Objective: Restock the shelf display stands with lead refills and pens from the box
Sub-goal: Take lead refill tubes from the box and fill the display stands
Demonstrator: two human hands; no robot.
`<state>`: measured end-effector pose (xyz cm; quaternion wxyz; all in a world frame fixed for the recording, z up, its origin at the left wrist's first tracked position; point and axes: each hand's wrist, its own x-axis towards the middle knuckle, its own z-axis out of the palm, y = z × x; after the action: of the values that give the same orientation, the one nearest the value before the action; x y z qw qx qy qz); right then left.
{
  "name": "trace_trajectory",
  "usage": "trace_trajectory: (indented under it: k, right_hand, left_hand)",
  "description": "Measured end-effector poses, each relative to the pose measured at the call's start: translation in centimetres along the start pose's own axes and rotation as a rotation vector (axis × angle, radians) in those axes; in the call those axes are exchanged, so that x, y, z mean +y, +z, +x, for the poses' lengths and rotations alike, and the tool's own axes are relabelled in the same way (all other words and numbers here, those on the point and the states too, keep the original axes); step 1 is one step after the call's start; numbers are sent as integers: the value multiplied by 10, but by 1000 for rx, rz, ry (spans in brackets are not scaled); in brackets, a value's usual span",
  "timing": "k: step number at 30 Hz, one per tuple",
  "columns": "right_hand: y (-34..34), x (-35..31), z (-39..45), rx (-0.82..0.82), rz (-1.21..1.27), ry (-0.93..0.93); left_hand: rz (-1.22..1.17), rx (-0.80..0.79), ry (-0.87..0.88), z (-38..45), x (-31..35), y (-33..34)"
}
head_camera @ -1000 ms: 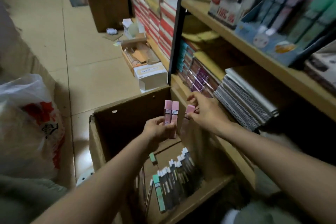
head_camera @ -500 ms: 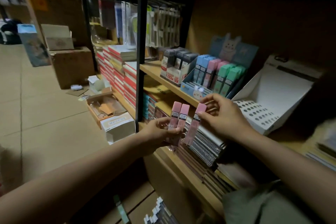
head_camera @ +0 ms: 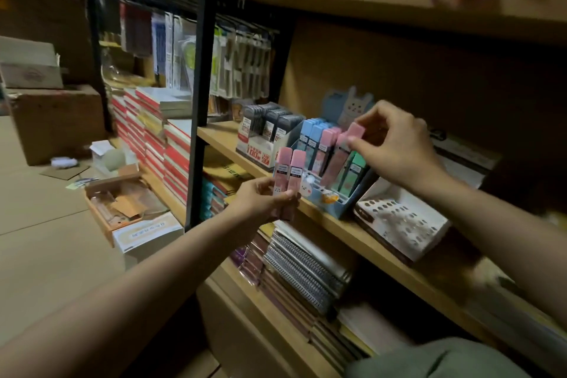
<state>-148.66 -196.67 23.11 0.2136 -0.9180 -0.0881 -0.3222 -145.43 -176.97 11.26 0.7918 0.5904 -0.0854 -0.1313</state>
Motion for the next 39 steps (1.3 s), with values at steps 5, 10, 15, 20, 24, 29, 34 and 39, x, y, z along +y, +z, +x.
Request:
trace_trajectory:
  k: [5, 10, 15, 20, 24, 29, 34, 39]
  right_hand:
    - [10, -4, 35, 56, -154, -40]
    - [26, 0, 40, 15, -275, -12]
    - [37, 5, 40, -17, -314, 27]
    - [47, 11, 38, -38, -368, 56]
    - [50, 13, 37, -38, -381, 76]
    - [55, 14, 40, -4, -506, 55]
    - [62, 15, 39, -27, -601, 95]
    - [56, 8, 35, 37, -437, 71]
  left_hand:
    - [-40, 43, 19, 13, 10, -3]
    - [-65, 56, 3, 21, 2, -6]
    - [-80, 39, 6, 21, 5, -5]
    - [-100, 47, 3, 19, 6, -8]
    - [-106, 65, -5, 18, 6, -10]
    - [-99, 59, -18, 17, 6, -9]
    - [-119, 47, -19, 16, 6, -7]
    - [-125, -2, -13, 15, 9, -6]
